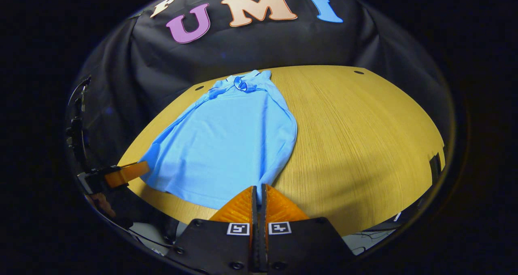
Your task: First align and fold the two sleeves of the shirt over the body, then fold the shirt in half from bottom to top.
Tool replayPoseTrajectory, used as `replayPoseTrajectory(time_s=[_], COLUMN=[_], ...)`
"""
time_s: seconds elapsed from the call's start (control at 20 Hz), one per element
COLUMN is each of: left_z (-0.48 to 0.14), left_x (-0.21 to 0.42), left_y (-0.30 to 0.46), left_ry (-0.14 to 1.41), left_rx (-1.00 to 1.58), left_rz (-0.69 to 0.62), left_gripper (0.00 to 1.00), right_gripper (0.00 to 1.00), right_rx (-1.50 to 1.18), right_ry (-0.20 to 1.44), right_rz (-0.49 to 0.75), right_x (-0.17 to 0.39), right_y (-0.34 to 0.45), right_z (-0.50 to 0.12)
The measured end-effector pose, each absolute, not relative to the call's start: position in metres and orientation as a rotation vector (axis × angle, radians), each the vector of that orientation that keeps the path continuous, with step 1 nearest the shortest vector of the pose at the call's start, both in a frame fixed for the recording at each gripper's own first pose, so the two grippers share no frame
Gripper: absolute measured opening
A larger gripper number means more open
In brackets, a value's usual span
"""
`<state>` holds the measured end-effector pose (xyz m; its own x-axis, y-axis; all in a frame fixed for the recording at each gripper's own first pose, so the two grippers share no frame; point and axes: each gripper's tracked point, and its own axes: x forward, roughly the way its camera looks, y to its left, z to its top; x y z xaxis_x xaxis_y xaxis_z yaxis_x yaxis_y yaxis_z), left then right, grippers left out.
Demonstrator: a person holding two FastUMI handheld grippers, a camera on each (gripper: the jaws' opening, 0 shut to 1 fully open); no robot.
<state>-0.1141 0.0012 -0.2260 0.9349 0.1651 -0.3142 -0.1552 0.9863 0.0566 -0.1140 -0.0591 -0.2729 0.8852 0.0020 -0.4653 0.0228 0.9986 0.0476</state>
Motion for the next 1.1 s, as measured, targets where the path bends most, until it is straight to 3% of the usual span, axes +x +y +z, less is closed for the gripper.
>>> replayPoseTrajectory(time_s=[0.55, 1.1], left_z=[-0.077, 0.010], left_x=[-0.066, 0.115], left_y=[0.007, 0.042], left_ry=[0.152, 0.150], left_rx=[-0.041, -0.065], left_rz=[0.090, -0.066], left_gripper=[0.00, 0.00], right_gripper=[0.03, 0.02], right_rx=[0.077, 0.103], right_ry=[0.278, 0.260], right_rz=[-0.049, -0.210], right_x=[-0.051, 0.125], right_y=[-0.048, -0.047], right_z=[-0.134, -0.067])
